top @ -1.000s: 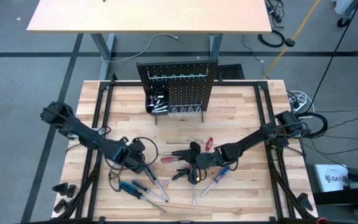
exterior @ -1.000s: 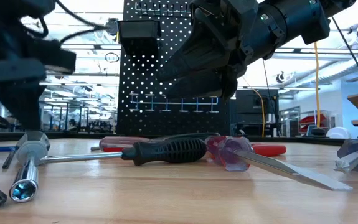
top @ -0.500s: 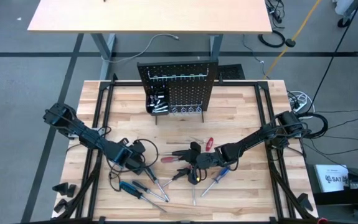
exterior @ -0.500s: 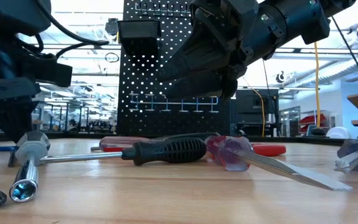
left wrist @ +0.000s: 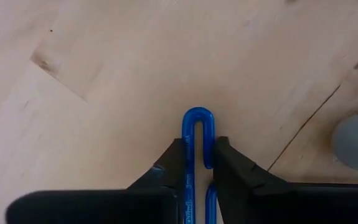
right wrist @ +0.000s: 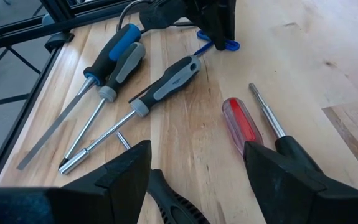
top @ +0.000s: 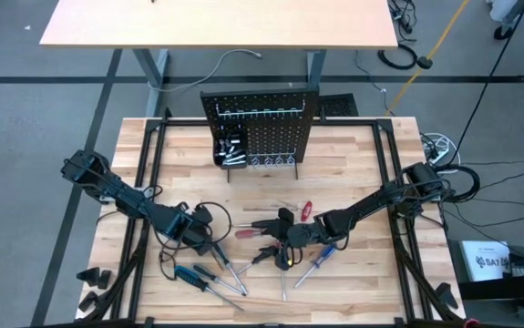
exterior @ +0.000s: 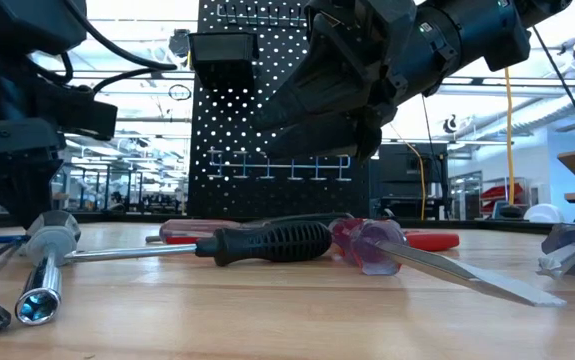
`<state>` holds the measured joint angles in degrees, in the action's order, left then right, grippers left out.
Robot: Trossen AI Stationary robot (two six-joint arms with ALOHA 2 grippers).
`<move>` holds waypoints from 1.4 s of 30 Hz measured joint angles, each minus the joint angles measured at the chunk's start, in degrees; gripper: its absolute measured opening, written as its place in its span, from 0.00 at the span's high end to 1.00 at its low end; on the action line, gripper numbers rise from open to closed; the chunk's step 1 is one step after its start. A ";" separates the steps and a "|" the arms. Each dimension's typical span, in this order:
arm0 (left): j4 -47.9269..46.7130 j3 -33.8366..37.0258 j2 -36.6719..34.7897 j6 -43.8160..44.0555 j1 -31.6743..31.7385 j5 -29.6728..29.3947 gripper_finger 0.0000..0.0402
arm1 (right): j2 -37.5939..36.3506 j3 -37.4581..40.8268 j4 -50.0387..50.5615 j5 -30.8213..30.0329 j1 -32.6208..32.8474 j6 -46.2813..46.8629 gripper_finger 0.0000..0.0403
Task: Hang tools onto peg board
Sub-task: Hang the pick tool on the pegboard
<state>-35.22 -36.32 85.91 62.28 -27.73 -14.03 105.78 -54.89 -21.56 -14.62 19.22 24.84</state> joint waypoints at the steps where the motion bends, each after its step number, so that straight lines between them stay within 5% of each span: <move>1: 0.03 0.00 0.00 0.13 0.00 -0.43 0.86 | 0.00 0.00 0.00 -0.01 0.00 0.00 0.39; 27: -0.31 -7.37 0.20 -7.85 2.33 -12.85 0.89 | -0.61 0.00 0.83 -0.02 0.02 -0.28 0.39; 42: -6.12 -18.55 0.09 -18.07 3.85 -11.65 0.97 | -0.59 0.00 -4.26 -0.29 0.03 0.08 0.39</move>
<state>-41.34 -54.87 86.00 44.21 -23.87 -25.69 105.19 -54.89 -25.82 -14.92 19.25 24.92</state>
